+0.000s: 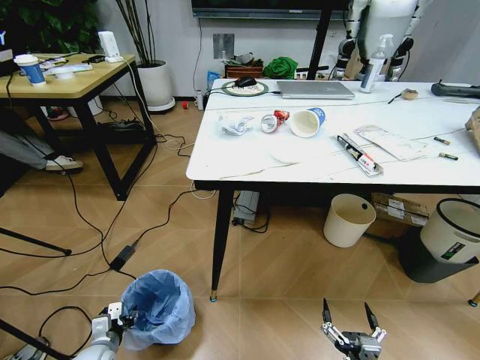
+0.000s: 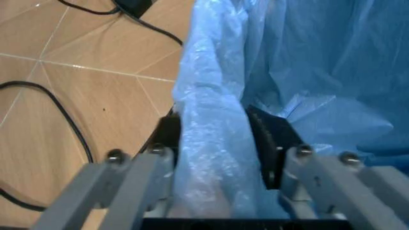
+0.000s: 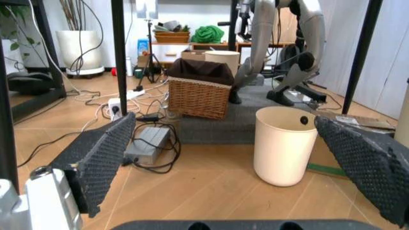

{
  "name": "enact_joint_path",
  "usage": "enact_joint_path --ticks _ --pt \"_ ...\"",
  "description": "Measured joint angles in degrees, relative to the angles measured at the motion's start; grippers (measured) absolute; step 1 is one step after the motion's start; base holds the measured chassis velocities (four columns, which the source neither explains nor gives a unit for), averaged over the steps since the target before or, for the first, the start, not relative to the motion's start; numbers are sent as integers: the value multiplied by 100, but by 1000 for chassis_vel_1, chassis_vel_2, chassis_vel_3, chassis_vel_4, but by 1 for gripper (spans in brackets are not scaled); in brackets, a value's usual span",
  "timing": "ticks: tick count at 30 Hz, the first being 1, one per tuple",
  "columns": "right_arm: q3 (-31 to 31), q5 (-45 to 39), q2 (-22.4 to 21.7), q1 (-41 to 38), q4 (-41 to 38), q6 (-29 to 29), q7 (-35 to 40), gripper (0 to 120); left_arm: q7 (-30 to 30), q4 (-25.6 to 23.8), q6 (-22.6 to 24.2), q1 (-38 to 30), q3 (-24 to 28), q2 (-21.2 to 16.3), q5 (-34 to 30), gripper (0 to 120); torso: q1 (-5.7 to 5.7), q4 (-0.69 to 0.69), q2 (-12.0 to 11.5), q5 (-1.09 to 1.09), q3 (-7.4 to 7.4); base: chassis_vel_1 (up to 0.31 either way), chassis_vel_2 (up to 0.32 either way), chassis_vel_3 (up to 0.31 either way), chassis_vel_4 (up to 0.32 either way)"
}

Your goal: Pick up the trash bin and place the trash from the table into it.

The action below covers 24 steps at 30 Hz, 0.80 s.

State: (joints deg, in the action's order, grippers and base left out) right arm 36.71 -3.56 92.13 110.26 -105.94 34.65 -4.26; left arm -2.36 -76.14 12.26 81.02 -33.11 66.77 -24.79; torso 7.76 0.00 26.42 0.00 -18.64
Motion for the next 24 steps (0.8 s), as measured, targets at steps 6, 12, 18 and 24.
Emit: enact_joint_path --ticks 6,12,18,24 --pt "26 -29 0 3 -24 -21 1 100 -5 0 83 24 -37 -12 -32 10 0 0 1 0 0 0 0 0 0" --pt "18 -34 0 -2 -28 -38 1 100 35 -96 113 86 -108 -33 -112 0 0 -1 1 -1 0 0 0 0 0" --pt "-1 -16 0 -1 -48 -51 1 100 401 -297 -118 251 -248 -85 1 0 1 1 1 -3 -1 0 0 0 0" --pt "-17 31 0 5 -80 -75 -1 100 866 -1013 -460 638 -379 -139 77 0 1 0 1 1 -1 0 0 0 0"
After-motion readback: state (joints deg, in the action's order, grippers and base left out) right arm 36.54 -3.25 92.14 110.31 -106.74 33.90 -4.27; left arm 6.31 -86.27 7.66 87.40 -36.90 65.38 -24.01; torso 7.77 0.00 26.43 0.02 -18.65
